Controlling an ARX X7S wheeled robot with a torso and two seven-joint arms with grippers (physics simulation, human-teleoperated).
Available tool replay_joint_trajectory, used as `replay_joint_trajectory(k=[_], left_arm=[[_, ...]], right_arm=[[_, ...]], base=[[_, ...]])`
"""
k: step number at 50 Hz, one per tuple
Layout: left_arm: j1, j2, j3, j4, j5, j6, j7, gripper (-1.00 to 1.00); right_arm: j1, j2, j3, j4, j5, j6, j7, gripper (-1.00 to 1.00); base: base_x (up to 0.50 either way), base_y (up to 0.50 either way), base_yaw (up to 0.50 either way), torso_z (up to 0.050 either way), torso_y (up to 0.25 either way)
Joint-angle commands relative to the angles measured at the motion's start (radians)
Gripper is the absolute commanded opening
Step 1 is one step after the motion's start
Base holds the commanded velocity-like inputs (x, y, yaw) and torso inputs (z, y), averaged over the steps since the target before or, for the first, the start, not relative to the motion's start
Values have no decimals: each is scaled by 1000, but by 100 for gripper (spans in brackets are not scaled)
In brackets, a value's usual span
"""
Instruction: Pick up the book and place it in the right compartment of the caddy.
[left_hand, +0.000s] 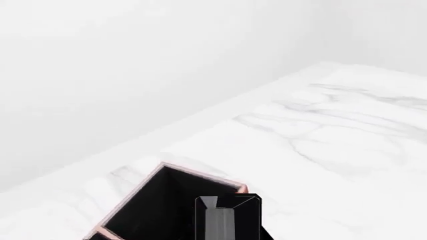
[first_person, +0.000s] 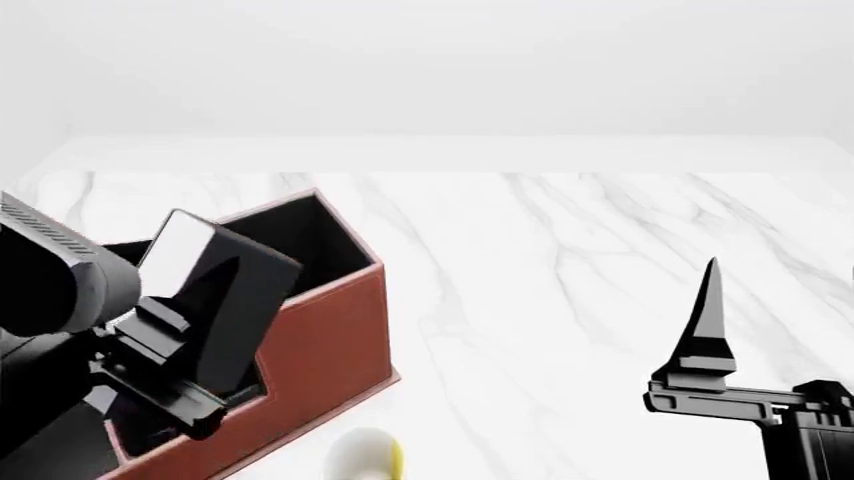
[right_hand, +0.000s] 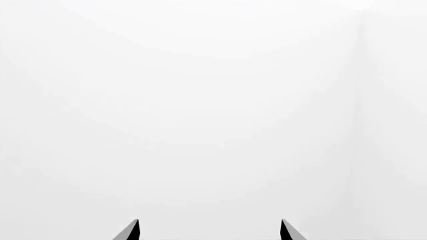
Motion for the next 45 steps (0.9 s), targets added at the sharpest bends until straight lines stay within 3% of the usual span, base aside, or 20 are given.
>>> replay_joint_trajectory(k=[1,11,20,38,45], left_arm=[[-380,173,160,-224,40,-94,-44,-100],[-499,272,226,-364,114,-144,-28,-100],[-662,408,315,-595,257,-219,48,-100],[-856,645,594,-1027,698,-278,375,-100],[-948,754,776,-1207,897,-255,554,-100]], right_arm=[[-5,0,3,5,0,-6,-1,100],[-11,2,7,7,0,-10,1,100],[-7,-3,6,5,1,-2,-2,100],[-4,-13,2,14,0,-5,-15,100],[-24,-2,16,17,5,-29,-10,100]], base=[[0,0,0,0,0],[0,0,0,0,1],[0,0,0,0,2],[0,0,0,0,1],[0,0,0,0,2]])
